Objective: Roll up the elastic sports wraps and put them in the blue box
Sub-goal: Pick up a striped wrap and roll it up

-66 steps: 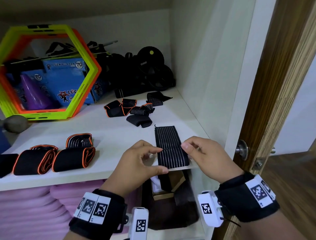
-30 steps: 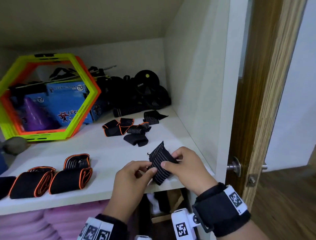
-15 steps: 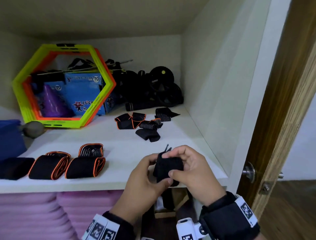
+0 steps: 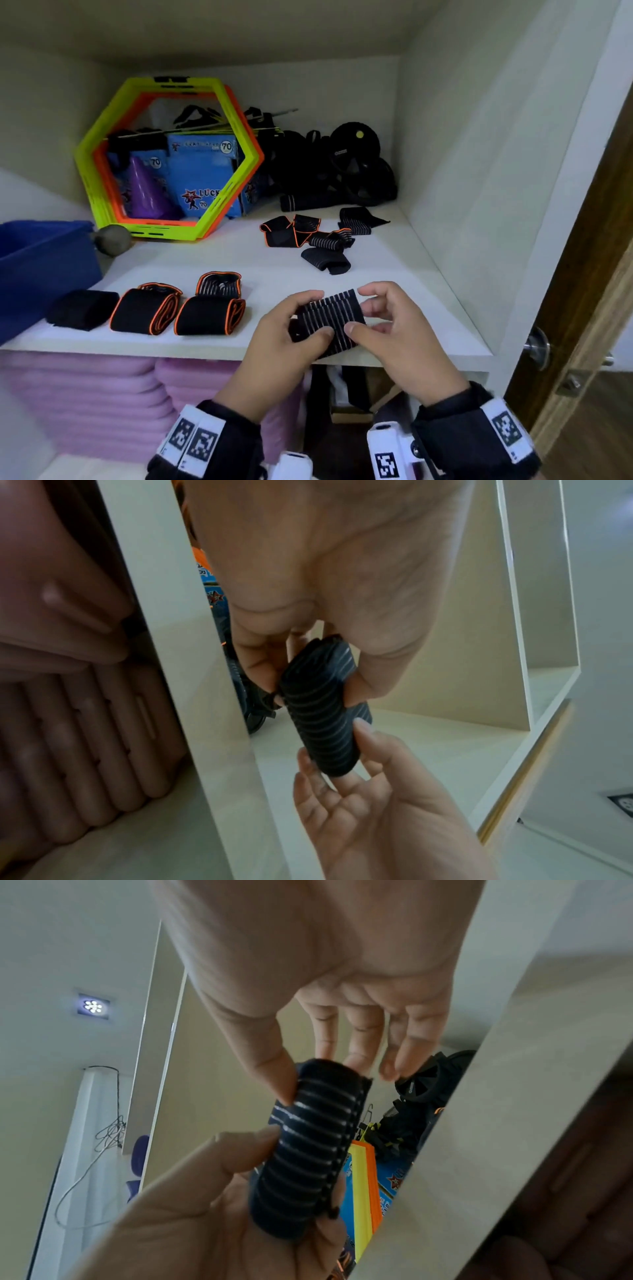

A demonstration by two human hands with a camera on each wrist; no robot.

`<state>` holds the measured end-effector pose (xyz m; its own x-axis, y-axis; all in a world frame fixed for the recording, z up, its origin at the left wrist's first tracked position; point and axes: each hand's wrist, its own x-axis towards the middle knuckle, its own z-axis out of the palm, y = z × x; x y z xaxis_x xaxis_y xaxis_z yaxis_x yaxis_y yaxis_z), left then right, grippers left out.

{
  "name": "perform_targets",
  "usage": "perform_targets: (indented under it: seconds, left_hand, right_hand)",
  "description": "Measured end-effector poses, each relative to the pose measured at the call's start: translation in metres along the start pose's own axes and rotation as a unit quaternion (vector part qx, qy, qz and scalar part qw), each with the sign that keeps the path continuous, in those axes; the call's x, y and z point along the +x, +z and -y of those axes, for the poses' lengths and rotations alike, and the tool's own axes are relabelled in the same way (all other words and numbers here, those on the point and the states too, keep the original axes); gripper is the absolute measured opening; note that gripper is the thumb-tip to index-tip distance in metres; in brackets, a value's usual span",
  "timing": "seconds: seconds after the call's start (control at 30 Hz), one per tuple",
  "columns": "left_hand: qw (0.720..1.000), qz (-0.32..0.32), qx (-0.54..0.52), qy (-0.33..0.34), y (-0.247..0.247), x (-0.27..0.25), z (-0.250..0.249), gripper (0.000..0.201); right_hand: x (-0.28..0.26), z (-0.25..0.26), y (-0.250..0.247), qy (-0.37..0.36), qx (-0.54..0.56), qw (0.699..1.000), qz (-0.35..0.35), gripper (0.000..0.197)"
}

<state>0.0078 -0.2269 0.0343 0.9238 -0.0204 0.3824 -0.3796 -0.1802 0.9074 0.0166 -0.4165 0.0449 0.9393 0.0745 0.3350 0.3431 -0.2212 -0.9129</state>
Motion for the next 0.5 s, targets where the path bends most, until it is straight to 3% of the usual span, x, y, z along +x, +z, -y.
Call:
perform_targets:
  seconds: [0.13, 0.27, 0.37, 0.5]
  left_hand:
    - [0.999, -0.046, 0.005, -0.012, -0.018, 0.006, -0.001, 0.045]
    - [0.994, -0.07, 0.083, 0.029, -0.051, 0.008, -0.008, 0.03]
    - [0.982, -0.107, 0.138, 0.066, -0.097, 0.006, -0.017, 0.021]
    - [0.958, -0.192, 0.205, 0.053, -0.189, 0.0, -0.014, 0.011]
  right_hand:
    - [0.009, 0.011, 0.014, 0.024, 0.008, 0.998, 0.055, 0.049]
    - [0.025, 0.042, 0.03, 0.009, -0.044, 0.992, 0.122, 0.035]
    - [0.05, 0.073, 0.044, 0.016, -0.028, 0.988, 0.153, 0.03]
    - [0.096, 0.11, 0.082, 0.009, -0.054, 0.978, 0.203, 0.025]
